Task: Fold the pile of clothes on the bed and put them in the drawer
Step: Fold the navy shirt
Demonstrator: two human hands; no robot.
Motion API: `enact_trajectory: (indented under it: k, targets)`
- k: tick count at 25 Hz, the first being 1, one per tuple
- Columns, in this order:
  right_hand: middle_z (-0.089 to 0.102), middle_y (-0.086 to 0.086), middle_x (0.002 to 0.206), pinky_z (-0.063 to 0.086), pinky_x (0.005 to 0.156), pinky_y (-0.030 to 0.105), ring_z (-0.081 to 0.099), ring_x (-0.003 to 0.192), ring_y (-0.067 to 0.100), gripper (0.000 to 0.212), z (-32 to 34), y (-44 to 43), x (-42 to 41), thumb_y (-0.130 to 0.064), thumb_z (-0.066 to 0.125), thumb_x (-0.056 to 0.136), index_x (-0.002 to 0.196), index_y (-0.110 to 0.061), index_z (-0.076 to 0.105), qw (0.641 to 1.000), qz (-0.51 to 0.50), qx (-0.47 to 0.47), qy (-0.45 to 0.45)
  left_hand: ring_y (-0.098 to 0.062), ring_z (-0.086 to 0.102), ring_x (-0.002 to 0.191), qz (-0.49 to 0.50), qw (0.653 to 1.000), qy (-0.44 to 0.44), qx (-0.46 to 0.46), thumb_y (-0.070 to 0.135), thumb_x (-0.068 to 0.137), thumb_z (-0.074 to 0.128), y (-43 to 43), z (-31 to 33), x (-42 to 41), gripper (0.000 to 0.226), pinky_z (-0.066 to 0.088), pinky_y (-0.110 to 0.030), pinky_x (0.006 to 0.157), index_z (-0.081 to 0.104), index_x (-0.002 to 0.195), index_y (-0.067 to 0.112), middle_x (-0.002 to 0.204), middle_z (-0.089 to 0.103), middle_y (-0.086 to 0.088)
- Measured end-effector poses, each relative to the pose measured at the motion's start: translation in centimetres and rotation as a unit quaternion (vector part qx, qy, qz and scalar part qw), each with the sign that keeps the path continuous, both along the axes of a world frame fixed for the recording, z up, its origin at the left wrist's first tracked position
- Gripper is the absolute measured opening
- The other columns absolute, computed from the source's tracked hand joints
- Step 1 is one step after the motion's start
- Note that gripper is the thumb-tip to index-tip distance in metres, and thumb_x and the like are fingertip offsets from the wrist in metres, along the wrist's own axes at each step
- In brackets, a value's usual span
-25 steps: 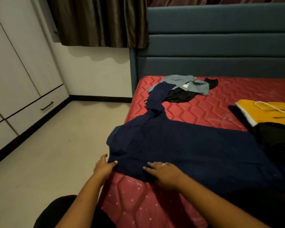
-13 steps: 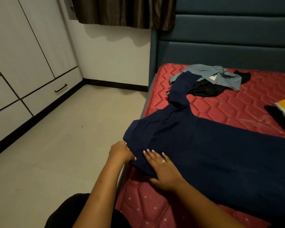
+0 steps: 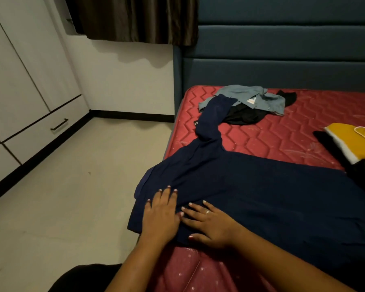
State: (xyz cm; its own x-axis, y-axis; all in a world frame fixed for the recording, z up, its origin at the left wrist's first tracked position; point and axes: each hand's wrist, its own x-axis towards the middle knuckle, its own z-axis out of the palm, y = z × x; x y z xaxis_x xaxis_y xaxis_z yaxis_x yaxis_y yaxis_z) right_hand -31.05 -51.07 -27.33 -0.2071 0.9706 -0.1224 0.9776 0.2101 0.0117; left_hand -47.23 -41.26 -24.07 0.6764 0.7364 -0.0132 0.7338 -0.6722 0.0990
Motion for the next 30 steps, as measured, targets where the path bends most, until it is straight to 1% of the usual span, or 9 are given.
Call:
enact_trajectory:
  k: [2, 5, 7, 10, 16, 23, 26, 28, 30]
  targets:
    - [0.045, -0.007, 0.146, 0.038, 0.108, 0.044, 0.048, 0.131, 0.015, 0.055, 0.0, -2.6, 4.8, -0.057, 0.009, 0.100, 0.149, -0.039, 0.025, 0.996, -0.067, -0.051, -0.025, -0.020, 0.008, 0.148, -0.067, 0.997, 0.025, -0.014, 0.056, 0.094, 0.026, -2.2, -1.7, 2.0, 0.064, 0.012, -0.050, 0.116, 0.013, 0.153, 0.033, 0.161, 0.006, 0.004]
    - [0.049, -0.009, 0.143, 0.029, 0.106, 0.047, 0.053, 0.126, 0.014, 0.053, 0.4, -7.1, 12.3, -0.058, 0.010, 0.099, 0.149, -0.041, 0.011, 0.979, -0.178, -0.094, -0.022, -0.021, 0.052, 0.128, -0.130, 0.988, 0.062, -0.052, 0.064, 0.081, 0.030, -4.7, -3.8, 4.6, 0.067, 0.039, -0.054, 0.101, 0.055, 0.133, 0.031, 0.141, 0.052, 0.003]
    - [0.032, -0.014, 0.153, 0.019, 0.113, 0.051, 0.038, 0.138, 0.012, 0.053, 1.7, -9.5, 16.3, -0.063, -0.005, 0.093, 0.145, -0.051, -0.009, 0.956, -0.275, -0.105, -0.018, -0.019, 0.050, 0.126, -0.147, 0.986, 0.055, -0.053, 0.066, 0.081, 0.033, -5.5, -4.9, 6.7, 0.066, 0.034, -0.051, 0.104, 0.055, 0.131, 0.028, 0.134, 0.058, 0.004]
    - [-0.010, -0.022, 0.157, -0.007, 0.115, 0.051, -0.006, 0.147, 0.007, 0.065, 1.3, -12.9, 20.6, -0.072, -0.023, 0.068, 0.132, -0.061, -0.022, 0.955, -0.284, -0.084, 0.009, -0.020, 0.039, 0.131, -0.148, 0.986, 0.023, -0.070, 0.068, 0.092, 0.018, -5.9, -5.9, 10.4, 0.066, 0.014, -0.049, 0.107, 0.046, 0.138, 0.028, 0.140, 0.053, 0.003]
    - [-0.005, -0.018, 0.159, -0.005, 0.117, 0.049, -0.007, 0.148, 0.010, 0.074, -1.3, -14.3, 26.9, -0.077, -0.014, 0.075, 0.145, -0.054, -0.007, 0.894, -0.443, 0.015, 0.060, -0.016, -0.010, 0.148, -0.133, 0.990, 0.007, -0.054, 0.079, 0.046, -0.043, -4.9, -5.4, 22.9, 0.116, -0.003, -0.051, 0.116, -0.007, 0.150, 0.042, 0.161, -0.009, 0.009]
    - [0.008, -0.016, 0.160, -0.002, 0.115, 0.055, 0.000, 0.148, 0.013, 0.049, -2.9, -11.3, 34.3, -0.049, 0.015, 0.101, 0.150, -0.047, 0.006, 0.845, -0.527, 0.068, 0.064, -0.014, -0.005, 0.148, -0.129, 0.989, 0.022, -0.073, 0.061, 0.097, 0.016, 1.2, -5.4, 34.4, 0.054, -0.003, -0.066, 0.110, 0.003, 0.148, 0.051, 0.161, -0.001, 0.012]
    - [0.028, -0.014, 0.152, 0.007, 0.113, 0.054, 0.015, 0.145, 0.015, 0.045, -3.1, -10.2, 36.0, -0.037, 0.022, 0.103, 0.148, -0.040, 0.023, 0.818, -0.559, 0.109, 0.074, -0.017, 0.013, 0.145, -0.096, 0.993, -0.016, -0.069, 0.055, 0.098, 0.030, 3.3, -5.9, 36.2, 0.048, 0.005, -0.069, 0.107, 0.029, 0.144, 0.039, 0.155, 0.022, 0.009]
    - [0.046, -0.003, 0.132, 0.022, 0.103, 0.051, 0.037, 0.128, 0.021, 0.039, -2.9, -9.6, 36.1, -0.023, 0.036, 0.098, 0.136, -0.030, 0.042, 0.808, -0.570, 0.145, 0.033, -0.026, 0.049, 0.118, -0.120, 0.988, -0.094, 0.034, 0.035, 0.097, 0.047, 2.6, -6.0, 35.9, 0.025, 0.027, -0.067, 0.100, 0.052, 0.115, 0.018, 0.121, 0.052, -0.001]
    - [0.055, 0.003, 0.100, 0.032, 0.087, 0.045, 0.052, 0.099, 0.025, 0.035, -2.8, -10.1, 35.1, -0.007, 0.058, 0.080, 0.112, -0.020, 0.059, 0.803, -0.558, 0.202, -0.055, -0.030, 0.057, 0.076, -0.168, 0.965, -0.119, 0.161, 0.006, 0.078, 0.067, 1.9, -6.0, 34.6, 0.018, 0.048, -0.052, 0.080, 0.054, 0.090, 0.010, 0.083, 0.054, -0.006]
